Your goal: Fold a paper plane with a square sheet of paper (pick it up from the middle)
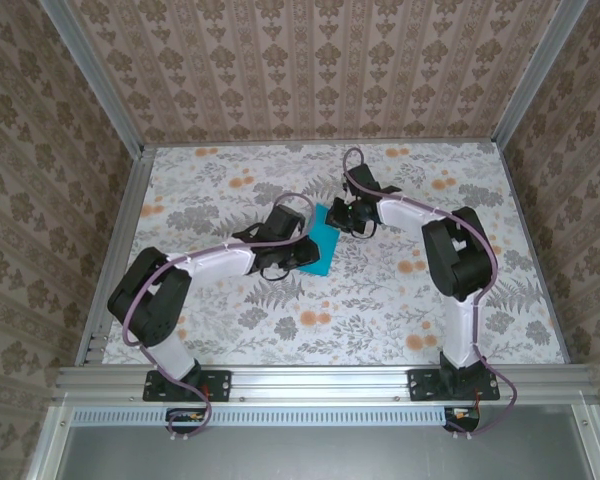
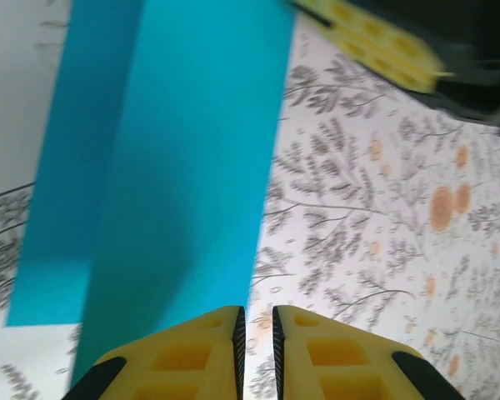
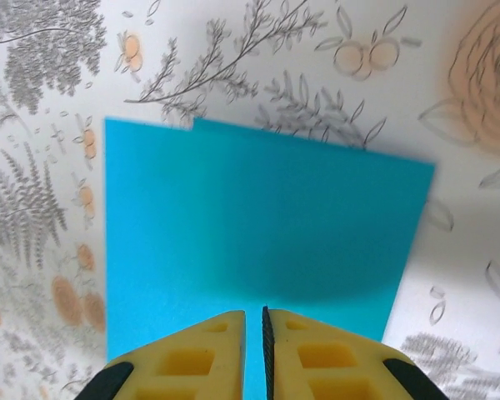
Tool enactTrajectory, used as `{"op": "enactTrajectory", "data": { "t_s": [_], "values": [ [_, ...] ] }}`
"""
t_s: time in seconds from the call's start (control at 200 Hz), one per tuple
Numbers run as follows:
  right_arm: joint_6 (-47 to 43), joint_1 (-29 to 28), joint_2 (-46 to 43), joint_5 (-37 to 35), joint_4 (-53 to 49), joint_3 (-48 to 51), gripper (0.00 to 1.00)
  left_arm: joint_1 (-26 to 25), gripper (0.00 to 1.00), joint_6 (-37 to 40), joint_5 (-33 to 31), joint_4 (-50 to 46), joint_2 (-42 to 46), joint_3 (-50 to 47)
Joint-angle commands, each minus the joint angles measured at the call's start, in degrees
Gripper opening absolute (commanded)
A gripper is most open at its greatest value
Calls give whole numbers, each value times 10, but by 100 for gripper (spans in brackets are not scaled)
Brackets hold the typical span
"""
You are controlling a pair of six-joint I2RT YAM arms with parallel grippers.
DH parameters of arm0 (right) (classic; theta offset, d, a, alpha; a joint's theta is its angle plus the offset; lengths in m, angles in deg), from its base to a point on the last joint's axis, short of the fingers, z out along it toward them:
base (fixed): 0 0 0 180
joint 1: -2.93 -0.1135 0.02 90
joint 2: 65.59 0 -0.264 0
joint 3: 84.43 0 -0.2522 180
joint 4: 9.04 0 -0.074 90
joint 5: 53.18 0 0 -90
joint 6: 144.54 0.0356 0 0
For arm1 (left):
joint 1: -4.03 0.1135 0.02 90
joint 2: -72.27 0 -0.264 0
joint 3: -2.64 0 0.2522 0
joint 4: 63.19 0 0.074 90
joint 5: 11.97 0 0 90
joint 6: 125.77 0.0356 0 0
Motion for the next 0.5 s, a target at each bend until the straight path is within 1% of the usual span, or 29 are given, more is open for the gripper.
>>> {"op": "enactTrajectory", "data": {
  "t_s": [0.0, 0.17, 0.34, 0.495],
  "values": [
    [-36, 9, 34, -19, -56, -22, 16, -6, 19, -13, 6, -12, -23, 34],
    [-47, 15, 51, -3, -45, -43, 16, -10, 19, -13, 12, -27, -53, 65],
    [-19, 17, 44, -30, -25, -19, 16, -15, 19, -6, 36, -49, -89, 100],
    [11, 16, 28, -56, -22, 8, 16, -19, 19, -1, 37, -64, -100, 110]
  ]
}}
